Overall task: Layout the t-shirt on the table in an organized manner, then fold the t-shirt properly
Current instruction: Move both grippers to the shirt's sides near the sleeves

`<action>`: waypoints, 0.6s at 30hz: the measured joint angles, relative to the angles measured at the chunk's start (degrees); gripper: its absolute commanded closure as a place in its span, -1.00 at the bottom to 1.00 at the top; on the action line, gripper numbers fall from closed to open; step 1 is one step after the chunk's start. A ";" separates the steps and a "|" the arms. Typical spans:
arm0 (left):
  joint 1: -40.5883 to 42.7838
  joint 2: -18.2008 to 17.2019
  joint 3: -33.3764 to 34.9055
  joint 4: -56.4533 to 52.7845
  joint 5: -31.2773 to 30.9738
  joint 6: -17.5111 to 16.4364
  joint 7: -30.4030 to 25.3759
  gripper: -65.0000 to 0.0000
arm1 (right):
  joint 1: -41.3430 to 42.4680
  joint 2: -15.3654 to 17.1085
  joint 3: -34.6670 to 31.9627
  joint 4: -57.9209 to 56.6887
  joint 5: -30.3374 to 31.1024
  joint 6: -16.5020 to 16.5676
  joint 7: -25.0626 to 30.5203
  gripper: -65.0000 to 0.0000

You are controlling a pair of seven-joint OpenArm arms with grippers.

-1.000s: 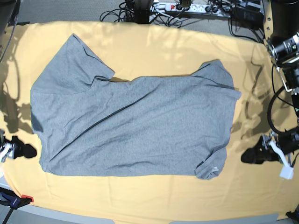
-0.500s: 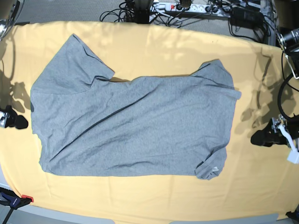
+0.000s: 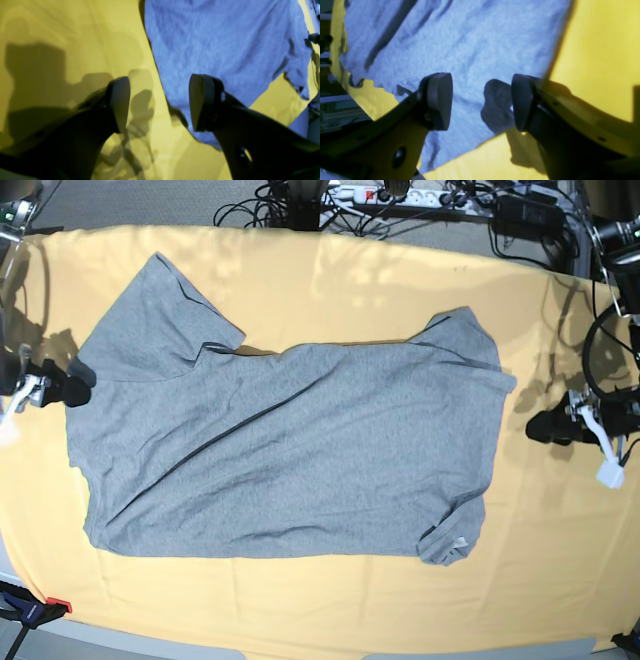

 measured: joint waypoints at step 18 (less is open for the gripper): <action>1.16 0.00 0.00 0.00 -0.07 0.00 -0.26 -0.20 | 0.13 -1.66 0.17 0.11 -17.07 0.42 9.70 -0.17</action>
